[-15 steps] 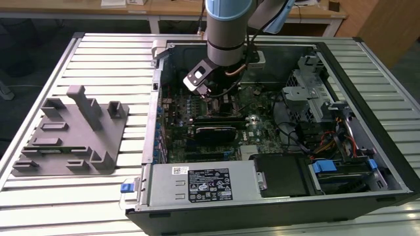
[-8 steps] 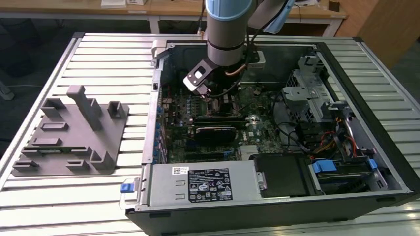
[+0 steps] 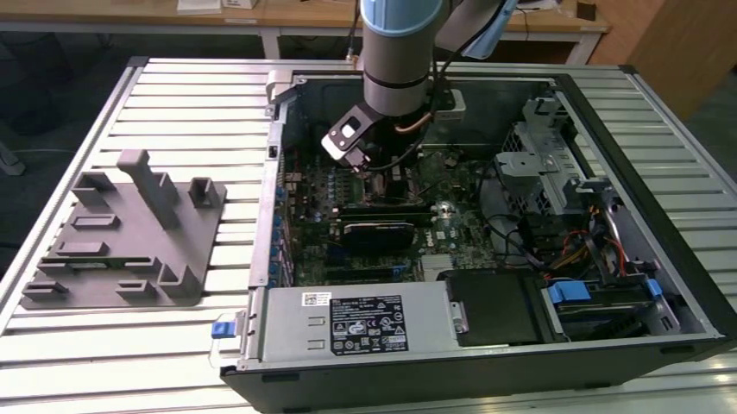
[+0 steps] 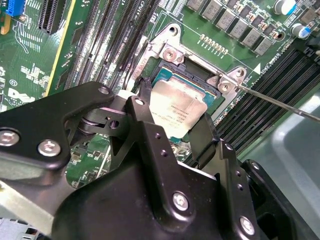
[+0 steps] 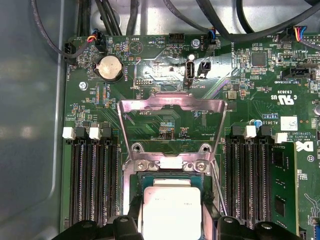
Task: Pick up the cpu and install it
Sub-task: 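Place the cpu into insertion slot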
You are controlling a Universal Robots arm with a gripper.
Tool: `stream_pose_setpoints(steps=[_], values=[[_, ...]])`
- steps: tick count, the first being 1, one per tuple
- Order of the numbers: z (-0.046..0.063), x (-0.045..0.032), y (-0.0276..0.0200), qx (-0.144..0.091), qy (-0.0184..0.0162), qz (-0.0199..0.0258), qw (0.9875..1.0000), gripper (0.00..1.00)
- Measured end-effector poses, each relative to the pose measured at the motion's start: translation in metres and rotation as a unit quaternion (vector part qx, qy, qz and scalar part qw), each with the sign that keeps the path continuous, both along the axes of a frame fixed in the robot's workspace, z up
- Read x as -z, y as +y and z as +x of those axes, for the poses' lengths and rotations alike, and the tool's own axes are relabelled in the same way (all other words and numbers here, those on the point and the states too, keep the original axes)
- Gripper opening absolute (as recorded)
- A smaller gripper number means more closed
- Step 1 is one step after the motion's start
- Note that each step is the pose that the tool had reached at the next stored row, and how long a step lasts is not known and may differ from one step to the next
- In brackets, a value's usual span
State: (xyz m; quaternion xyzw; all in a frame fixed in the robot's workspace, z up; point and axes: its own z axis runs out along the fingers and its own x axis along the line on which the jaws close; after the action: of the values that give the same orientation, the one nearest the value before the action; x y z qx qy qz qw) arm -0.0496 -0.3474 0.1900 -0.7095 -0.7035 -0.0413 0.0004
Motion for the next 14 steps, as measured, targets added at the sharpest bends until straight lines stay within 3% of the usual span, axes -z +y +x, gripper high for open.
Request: stream_pose_setpoints(steps=[4,5,10,14], values=[[0.0001,0.0005,0.0002,0.000,-0.0003,0.0005,1.0000,0.60],[0.0000,0.0003,0.0000,0.000,-0.0001,0.0003,1.0000,0.67],[0.0000,-0.0003,0.0000,0.000,0.0000,0.0000,1.0000,0.67],[0.0000,-0.0048,0.0000,0.000,0.0000,0.0000,1.0000,0.67]])
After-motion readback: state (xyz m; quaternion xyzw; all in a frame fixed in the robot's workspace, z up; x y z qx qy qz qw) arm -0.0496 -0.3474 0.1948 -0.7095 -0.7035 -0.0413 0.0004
